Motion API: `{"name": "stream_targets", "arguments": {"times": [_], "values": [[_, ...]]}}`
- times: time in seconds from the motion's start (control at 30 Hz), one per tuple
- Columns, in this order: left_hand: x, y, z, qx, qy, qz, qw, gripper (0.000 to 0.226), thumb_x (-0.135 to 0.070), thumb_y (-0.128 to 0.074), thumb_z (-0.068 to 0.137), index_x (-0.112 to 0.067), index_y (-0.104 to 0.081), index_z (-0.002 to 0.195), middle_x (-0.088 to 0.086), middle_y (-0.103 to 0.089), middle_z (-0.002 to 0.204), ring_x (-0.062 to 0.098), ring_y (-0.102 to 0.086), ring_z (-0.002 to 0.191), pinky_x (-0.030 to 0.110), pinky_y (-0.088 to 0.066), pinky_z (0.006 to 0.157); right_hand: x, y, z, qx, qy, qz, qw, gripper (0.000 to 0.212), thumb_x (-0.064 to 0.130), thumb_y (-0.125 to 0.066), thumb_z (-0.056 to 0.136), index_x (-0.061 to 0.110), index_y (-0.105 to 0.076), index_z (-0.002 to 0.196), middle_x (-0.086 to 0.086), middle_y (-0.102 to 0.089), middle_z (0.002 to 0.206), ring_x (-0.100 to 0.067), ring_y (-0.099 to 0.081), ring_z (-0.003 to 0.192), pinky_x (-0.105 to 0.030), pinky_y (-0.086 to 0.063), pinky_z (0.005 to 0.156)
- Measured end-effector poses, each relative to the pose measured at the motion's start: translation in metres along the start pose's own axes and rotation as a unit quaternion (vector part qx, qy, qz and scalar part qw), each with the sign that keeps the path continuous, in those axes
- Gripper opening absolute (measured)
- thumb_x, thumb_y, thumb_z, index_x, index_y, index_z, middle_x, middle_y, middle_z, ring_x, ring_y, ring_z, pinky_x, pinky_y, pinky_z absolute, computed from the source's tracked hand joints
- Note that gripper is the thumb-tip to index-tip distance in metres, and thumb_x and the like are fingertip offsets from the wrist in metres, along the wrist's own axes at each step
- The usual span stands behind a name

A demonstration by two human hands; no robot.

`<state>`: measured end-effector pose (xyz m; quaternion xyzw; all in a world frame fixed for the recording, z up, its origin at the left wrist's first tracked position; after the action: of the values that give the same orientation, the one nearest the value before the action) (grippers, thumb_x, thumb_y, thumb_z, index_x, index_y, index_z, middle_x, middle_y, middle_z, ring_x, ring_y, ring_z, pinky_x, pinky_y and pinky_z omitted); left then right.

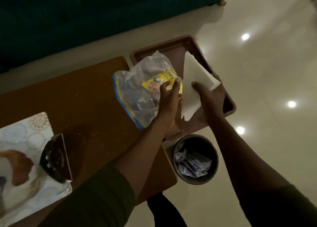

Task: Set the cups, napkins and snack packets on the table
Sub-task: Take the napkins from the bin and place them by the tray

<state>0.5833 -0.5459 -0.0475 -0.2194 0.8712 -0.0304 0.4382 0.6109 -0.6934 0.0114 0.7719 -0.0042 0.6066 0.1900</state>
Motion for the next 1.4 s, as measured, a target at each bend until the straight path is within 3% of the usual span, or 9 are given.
{"name": "stream_targets", "arguments": {"times": [0.07,0.23,0.43,0.6,0.8,0.93,1.1,1.27,1.4], "values": [[-0.015,0.022,-0.004,0.012,0.043,-0.045,0.998,0.055,-0.054,-0.049,0.093,-0.019,-0.046,0.135,0.013,-0.062,0.126,0.029,-0.062,0.113,0.05,-0.051,0.099,0.013,-0.039,-0.018,0.068,0.015,0.007,0.998,0.031,0.012,-0.073,0.075,0.024,-0.057,0.099,-0.001,-0.064,0.102,-0.022,-0.064,0.1,-0.044,-0.059,0.081],[-0.039,0.11,-0.02,-0.048,0.05,-0.146,0.987,0.05,-0.049,-0.055,0.092,-0.012,-0.06,0.125,0.009,-0.069,0.117,0.025,-0.065,0.107,0.038,-0.054,0.088,0.014,-0.143,-0.087,0.207,-0.047,0.027,0.977,0.054,0.023,-0.077,0.074,0.013,-0.058,0.123,-0.003,-0.068,0.116,-0.016,-0.066,0.107,-0.042,-0.054,0.095],[-0.031,0.232,-0.049,-0.132,0.068,-0.198,0.969,0.045,-0.049,-0.049,0.095,-0.017,-0.06,0.125,0.002,-0.068,0.105,0.019,-0.064,0.095,0.032,-0.052,0.067,0.008,-0.217,-0.179,0.231,0.022,-0.022,0.973,0.068,0.035,-0.078,0.073,0.02,-0.049,0.132,0.007,-0.064,0.121,-0.005,-0.063,0.11,-0.03,-0.058,0.086],[-0.026,0.304,-0.072,-0.127,0.083,-0.199,0.968,0.042,-0.047,-0.053,0.093,-0.019,-0.055,0.125,0.003,-0.065,0.119,0.022,-0.06,0.109,0.038,-0.054,0.084,0.009,-0.258,-0.23,0.22,0.048,-0.071,0.972,0.066,0.039,-0.074,0.075,0.026,-0.046,0.134,0.009,-0.063,0.125,0.001,-0.059,0.107,-0.001,-0.045,0.07],[-0.044,0.376,-0.079,-0.123,0.052,-0.193,0.972,0.036,-0.03,-0.057,0.095,-0.013,-0.056,0.126,0.01,-0.062,0.123,0.027,-0.059,0.112,0.04,-0.053,0.087,0.018,-0.289,-0.291,0.24,0.125,-0.146,0.952,0.054,0.02,-0.067,0.084,0.016,-0.047,0.135,-0.002,-0.063,0.126,-0.014,-0.062,0.111,-0.03,-0.055,0.087],[-0.044,0.402,-0.079,-0.118,0.048,-0.184,0.975,0.036,-0.033,-0.055,0.096,-0.012,-0.054,0.125,0.011,-0.064,0.108,0.026,-0.064,0.099,0.037,-0.058,0.075,0.016,-0.3,-0.319,0.228,0.148,-0.174,0.947,0.049,0.009,-0.064,0.083,0.011,-0.049,0.13,-0.005,-0.064,0.119,-0.018,-0.061,0.107,-0.026,-0.051,0.085],[-0.031,0.42,-0.072,-0.112,0.035,-0.066,0.991,0.028,-0.035,-0.05,0.098,-0.019,-0.052,0.121,0.01,-0.059,0.126,0.031,-0.054,0.123,0.049,-0.041,0.11,0.001,-0.309,-0.337,0.211,0.164,-0.223,0.937,0.048,0.008,-0.066,0.083,0.004,-0.048,0.127,-0.012,-0.062,0.117,-0.018,-0.059,0.104,0.0,-0.031,0.073],[-0.021,0.425,-0.071,-0.102,0.036,-0.018,0.994,0.041,-0.039,-0.051,0.097,-0.024,-0.047,0.134,0.009,-0.047,0.144,0.032,-0.046,0.132,0.047,-0.043,0.109,-0.019,-0.314,-0.346,0.233,0.166,-0.257,0.923,0.046,0.011,-0.062,0.084,0.005,-0.044,0.126,-0.011,-0.057,0.115,-0.022,-0.058,0.099,-0.024,-0.049,0.072],[-0.021,0.43,-0.07,-0.106,0.015,0.012,0.994,0.044,-0.037,-0.05,0.098,-0.019,-0.046,0.138,0.011,-0.051,0.14,0.029,-0.054,0.124,0.037,-0.048,0.099,-0.026,-0.319,-0.356,0.247,0.191,-0.286,0.906,0.038,0.014,-0.066,0.083,0.001,-0.049,0.115,-0.01,-0.056,0.106,-0.01,-0.046,0.085,-0.009,-0.036,0.062]]}}
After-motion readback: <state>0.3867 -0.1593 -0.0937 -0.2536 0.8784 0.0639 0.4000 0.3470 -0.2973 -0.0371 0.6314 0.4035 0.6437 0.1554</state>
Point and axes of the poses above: each hand's wrist, its own z-axis towards the middle knuckle, its own y-axis out of the back of the hand, x = y × z, the point moved 9 cm from there along z, towards the middle knuckle
